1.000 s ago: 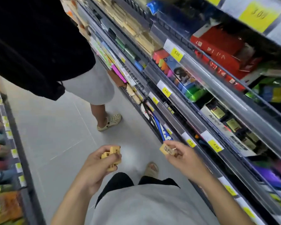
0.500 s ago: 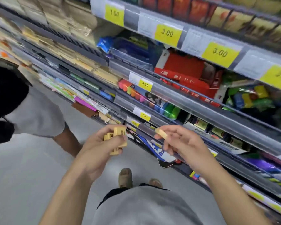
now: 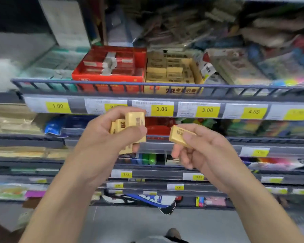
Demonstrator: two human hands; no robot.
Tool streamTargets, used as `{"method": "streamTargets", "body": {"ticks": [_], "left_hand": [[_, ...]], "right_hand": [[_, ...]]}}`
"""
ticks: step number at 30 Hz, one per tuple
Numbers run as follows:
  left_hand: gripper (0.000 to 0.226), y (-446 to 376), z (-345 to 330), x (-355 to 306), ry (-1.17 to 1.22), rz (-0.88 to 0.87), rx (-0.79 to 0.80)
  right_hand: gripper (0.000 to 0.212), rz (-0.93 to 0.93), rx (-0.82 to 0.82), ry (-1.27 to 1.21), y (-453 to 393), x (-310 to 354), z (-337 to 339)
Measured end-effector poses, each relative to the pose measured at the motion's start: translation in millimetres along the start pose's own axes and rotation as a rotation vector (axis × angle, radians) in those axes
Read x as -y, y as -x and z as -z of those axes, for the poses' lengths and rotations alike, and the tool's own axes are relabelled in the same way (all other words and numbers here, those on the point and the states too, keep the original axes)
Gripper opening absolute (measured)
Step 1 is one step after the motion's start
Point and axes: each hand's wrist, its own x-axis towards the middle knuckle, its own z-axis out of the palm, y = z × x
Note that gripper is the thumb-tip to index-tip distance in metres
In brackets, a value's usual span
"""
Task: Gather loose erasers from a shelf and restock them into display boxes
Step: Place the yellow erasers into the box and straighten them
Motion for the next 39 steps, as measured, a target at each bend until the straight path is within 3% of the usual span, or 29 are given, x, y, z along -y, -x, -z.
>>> {"method": "streamTargets", "body": {"ticks": [6, 15, 21, 26, 33, 39], "left_hand": [[0.035, -21, -22, -39, 0.019, -0.141, 0.128], [0.038, -47, -28, -72, 0.013, -0.205, 0.075], [0.04, -58, -24, -79, 0.008, -0.187, 0.019], [0.04, -67, -23, -81, -0.006, -0.183, -0.042], [0.018, -72, -24, -80, -0.024, -0.157, -0.139], [0.018, -76, -9, -84, -0.022, -0.145, -0.171]], "right_hand": [[0.034, 0.117, -0.007, 0.117, 5, 53, 3], [0.021, 0.285, -0.059, 0.529, -22, 103, 4], [0.034, 0.286, -0.01, 0.504, -47, 122, 2], [0.024, 0.235, 0.019, 0.361, -64, 133, 7], [0.012, 0.21, -0.002, 0.478, -85, 141, 15], [0.019, 0.189, 0.025, 0.438, -102, 137, 12]]}}
